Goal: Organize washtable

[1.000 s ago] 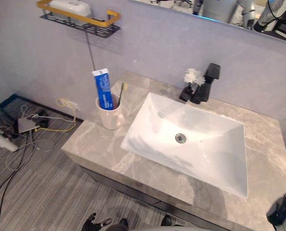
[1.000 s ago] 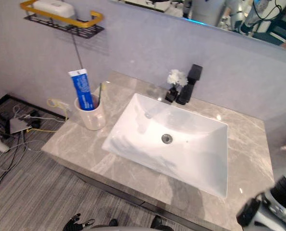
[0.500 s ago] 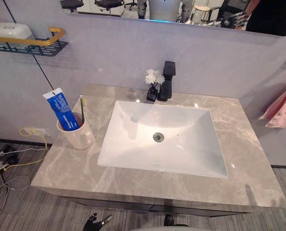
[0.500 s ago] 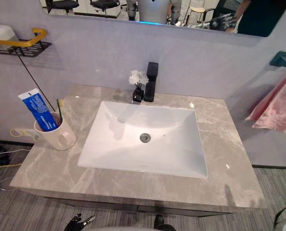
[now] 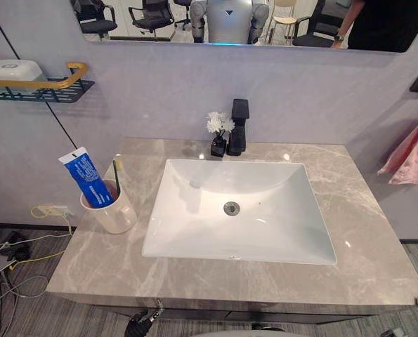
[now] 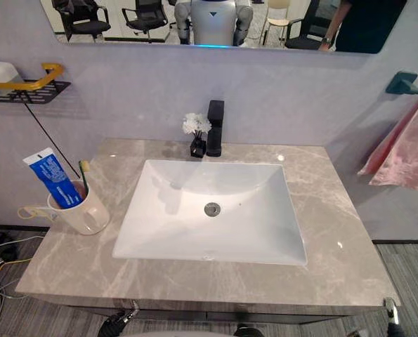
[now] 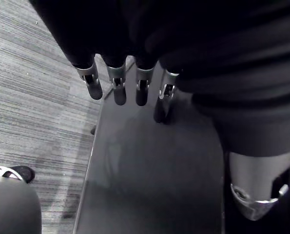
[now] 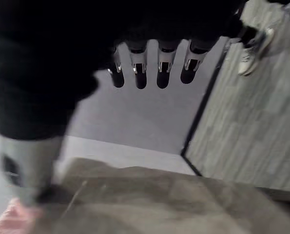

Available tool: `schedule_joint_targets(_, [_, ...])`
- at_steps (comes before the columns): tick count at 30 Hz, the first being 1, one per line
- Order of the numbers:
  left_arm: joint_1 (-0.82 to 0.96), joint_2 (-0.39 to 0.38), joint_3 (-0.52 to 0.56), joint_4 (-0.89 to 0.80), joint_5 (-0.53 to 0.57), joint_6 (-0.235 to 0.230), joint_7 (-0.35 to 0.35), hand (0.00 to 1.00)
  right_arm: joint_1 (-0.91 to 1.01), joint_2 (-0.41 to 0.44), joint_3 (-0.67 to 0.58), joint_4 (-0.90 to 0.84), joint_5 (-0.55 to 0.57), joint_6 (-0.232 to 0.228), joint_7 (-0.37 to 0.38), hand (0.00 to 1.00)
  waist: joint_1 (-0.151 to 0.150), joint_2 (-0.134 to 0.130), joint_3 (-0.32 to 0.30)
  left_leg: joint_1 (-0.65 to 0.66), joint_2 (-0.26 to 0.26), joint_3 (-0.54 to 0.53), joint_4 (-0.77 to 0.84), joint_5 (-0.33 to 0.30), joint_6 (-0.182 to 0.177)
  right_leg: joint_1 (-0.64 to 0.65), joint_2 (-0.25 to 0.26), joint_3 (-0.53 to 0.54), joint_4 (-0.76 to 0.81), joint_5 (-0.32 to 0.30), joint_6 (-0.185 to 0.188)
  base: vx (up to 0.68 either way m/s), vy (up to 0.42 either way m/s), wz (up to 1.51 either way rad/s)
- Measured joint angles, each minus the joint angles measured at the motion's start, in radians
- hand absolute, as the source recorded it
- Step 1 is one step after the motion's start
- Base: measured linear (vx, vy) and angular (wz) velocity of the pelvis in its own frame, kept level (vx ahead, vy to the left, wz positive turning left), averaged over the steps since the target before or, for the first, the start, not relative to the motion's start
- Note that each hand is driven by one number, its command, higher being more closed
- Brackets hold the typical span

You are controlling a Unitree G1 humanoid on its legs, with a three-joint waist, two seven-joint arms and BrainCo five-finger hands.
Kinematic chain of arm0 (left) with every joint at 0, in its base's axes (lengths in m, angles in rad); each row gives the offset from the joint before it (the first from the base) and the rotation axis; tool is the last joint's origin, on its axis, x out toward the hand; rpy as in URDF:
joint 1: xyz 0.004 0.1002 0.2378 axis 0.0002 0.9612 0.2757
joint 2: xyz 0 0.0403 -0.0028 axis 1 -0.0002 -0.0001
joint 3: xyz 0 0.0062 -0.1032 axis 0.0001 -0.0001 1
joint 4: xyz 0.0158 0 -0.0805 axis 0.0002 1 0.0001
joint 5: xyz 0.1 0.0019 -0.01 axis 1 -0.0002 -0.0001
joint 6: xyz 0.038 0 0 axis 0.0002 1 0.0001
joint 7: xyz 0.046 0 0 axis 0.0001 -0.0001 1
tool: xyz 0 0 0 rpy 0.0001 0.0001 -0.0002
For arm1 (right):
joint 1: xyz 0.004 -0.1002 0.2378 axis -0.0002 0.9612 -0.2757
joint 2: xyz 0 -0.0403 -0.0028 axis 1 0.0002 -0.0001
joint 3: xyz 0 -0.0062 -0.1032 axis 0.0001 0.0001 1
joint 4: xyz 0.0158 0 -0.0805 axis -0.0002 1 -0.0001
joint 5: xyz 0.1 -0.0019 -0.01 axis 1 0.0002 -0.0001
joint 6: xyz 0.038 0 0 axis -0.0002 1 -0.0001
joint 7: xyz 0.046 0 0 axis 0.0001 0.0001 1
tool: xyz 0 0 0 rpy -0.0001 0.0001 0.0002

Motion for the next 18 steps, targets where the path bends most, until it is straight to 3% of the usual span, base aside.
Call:
schedule_joint_targets(3, [-0.003, -0.005, -0.008, 0.007, -0.011, -0.002, 0.003, 0.00, 0.000, 0.000, 0.012, 0.175, 0.052, 0.034, 0.053, 0.00, 0.018, 0.010, 0.007, 0.012, 0.003, 0.017, -0.004, -0.003, -0.005, 0.001, 0.000, 0.000, 0.015, -0.012, -0.001, 0.01, -0.001, -0.03])
schedule_joint_targets(11, [-0.006, -0.008, -0.014, 0.017, -0.024, -0.004, 0.019, 0.00, 0.001, -0.007, 0.098, 0.317, 0.074, 0.054, 0.164, 0.00, 0.025, 0.013, 0.014, 0.047, 0.004, 0.020, -0.027, -0.003, -0.005, 0.030, 0.002, -0.016, 0.013, -0.017, -0.001, 0.00, 0.001, 0.02])
schedule_joint_targets(18, [-0.023, -0.006, -0.014, 0.030, -0.036, -0.004, 0.012, 0.00, -0.003, -0.014, 0.209, 0.447, 0.081, 0.111, 0.290, 0.00, 0.046, 0.011, 0.014, 0.052, 0.001, 0.001, -0.039, -0.001, -0.007, 0.044, 0.001, -0.042, 0.002, -0.017, 0.000, 0.01, 0.001, 0.06])
